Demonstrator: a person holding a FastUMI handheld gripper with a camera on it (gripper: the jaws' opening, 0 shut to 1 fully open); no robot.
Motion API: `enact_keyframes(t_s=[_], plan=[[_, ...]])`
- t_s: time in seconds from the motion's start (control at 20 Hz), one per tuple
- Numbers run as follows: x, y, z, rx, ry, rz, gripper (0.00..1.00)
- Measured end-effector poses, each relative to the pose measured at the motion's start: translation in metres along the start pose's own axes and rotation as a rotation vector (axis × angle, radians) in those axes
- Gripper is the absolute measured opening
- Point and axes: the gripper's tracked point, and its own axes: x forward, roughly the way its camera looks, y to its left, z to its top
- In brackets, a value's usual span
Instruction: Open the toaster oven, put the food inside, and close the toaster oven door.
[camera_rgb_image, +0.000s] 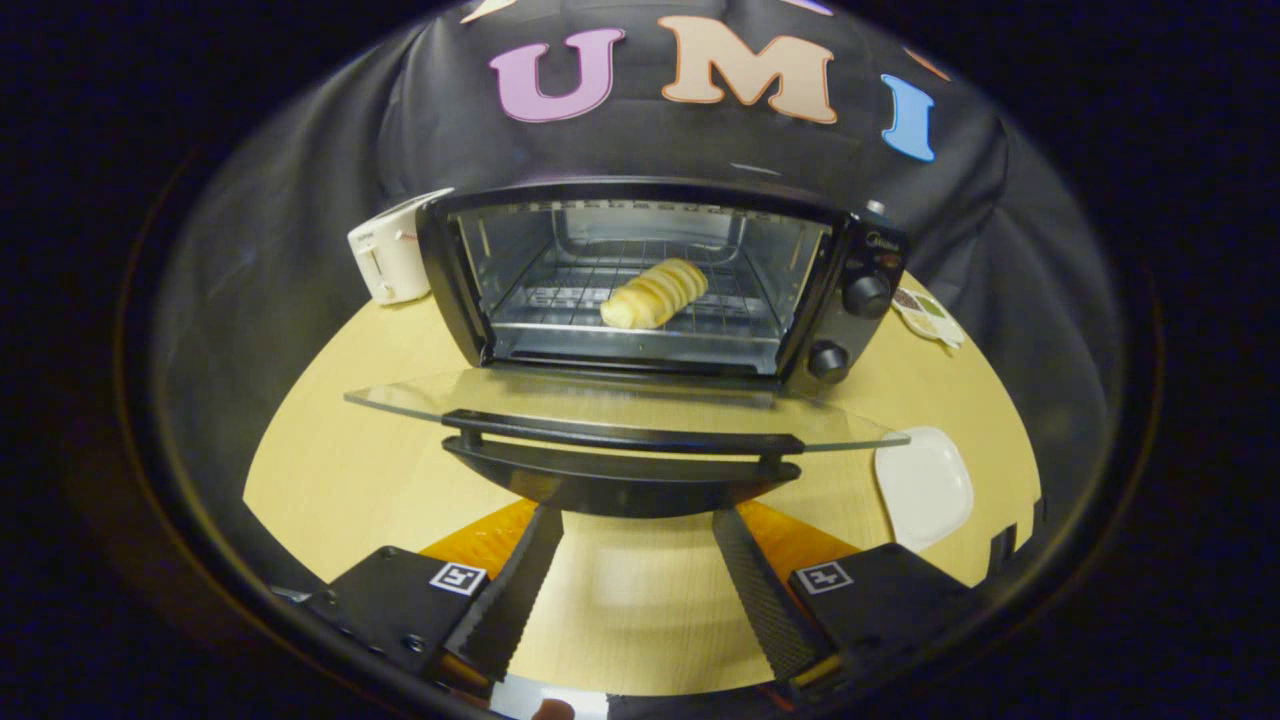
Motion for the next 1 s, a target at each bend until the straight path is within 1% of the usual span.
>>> enact_keyframes(t_s=[0.35, 0.6, 0.75, 1.0], plan=[[0.003, -0.005, 0.04, 0.068, -0.056, -0.001, 0.96], [0.005, -0.004, 0.058, 0.056, -0.079, 0.001, 0.96], [0.011, -0.005, 0.077, 0.052, -0.107, 0.015, 0.96], [0.011, -0.001, 0.095, 0.069, -0.141, 0.031, 0.96]])
